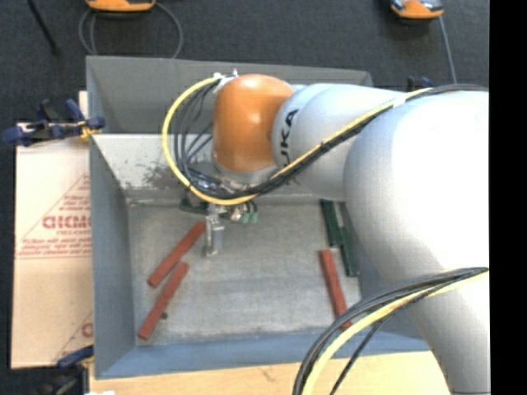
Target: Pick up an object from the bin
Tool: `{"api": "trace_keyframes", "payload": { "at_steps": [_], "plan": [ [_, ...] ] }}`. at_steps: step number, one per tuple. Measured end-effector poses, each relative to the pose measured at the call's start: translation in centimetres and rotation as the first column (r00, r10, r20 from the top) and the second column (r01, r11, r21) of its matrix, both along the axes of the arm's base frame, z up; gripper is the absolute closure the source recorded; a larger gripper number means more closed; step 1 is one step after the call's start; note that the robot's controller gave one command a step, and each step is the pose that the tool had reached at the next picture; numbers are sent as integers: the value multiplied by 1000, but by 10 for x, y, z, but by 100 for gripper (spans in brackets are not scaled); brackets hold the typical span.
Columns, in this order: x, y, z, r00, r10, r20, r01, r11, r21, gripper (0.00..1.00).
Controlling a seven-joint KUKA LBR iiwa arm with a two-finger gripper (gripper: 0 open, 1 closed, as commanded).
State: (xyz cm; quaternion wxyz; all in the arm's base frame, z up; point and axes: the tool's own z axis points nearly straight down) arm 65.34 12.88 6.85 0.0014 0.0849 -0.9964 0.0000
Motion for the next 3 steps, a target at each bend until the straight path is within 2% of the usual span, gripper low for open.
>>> {"api": "trace_keyframes", "payload": {
  "at_steps": [1,2,3],
  "plan": [
    [5,1,7,1000,-4,16,4,1000,6,100],
    [-7,63,6,991,-131,15,131,991,7,100],
    [0,7,28,1000,-20,13,20,1000,0,100]
  ]
}}
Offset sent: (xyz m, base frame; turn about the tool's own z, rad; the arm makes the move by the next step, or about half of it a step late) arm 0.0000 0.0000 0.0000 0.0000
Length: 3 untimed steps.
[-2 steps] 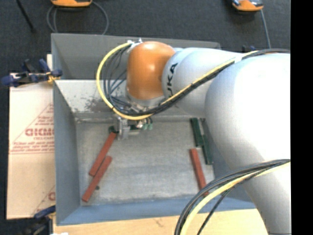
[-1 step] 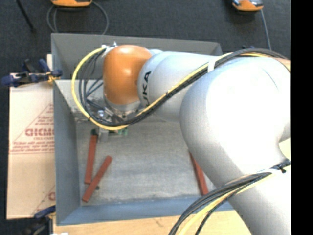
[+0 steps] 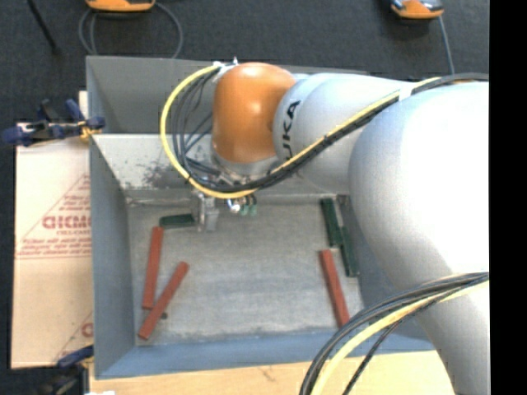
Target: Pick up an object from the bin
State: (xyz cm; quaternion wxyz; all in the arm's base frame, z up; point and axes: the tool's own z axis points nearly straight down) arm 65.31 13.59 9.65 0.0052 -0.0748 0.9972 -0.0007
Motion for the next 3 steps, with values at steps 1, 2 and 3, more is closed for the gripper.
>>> {"api": "trace_keyframes", "payload": {
  "at_steps": [1,2,3],
  "plan": [
    [-1,2,-1,1000,2,-2,-2,1000,2,0],
    [2,-2,-27,1000,-19,-14,19,1000,3,0],
    [3,-3,-25,1000,-20,-7,20,1000,3,100]
  ]
}}
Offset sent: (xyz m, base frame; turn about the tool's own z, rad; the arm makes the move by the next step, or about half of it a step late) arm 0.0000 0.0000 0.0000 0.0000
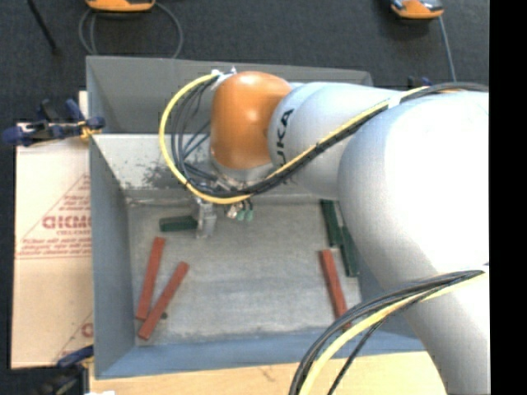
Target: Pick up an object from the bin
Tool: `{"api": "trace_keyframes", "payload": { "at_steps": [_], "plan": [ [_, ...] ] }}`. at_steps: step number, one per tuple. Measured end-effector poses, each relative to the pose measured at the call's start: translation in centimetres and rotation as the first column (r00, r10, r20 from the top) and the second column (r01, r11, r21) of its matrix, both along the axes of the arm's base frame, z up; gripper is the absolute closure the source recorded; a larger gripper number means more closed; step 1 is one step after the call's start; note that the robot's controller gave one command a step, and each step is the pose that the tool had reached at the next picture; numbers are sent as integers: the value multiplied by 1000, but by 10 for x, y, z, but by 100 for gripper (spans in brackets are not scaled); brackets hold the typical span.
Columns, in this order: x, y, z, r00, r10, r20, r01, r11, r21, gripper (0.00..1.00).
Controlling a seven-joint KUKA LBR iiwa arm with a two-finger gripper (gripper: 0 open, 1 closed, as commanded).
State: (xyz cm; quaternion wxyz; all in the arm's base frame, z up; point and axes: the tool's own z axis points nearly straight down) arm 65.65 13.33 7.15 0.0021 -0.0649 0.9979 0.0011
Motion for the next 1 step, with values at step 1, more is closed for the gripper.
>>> {"api": "trace_keyframes", "payload": {
  "at_steps": [1],
  "plan": [
    [-13,36,166,998,64,10,-64,998,-1,100]
  ]
}}
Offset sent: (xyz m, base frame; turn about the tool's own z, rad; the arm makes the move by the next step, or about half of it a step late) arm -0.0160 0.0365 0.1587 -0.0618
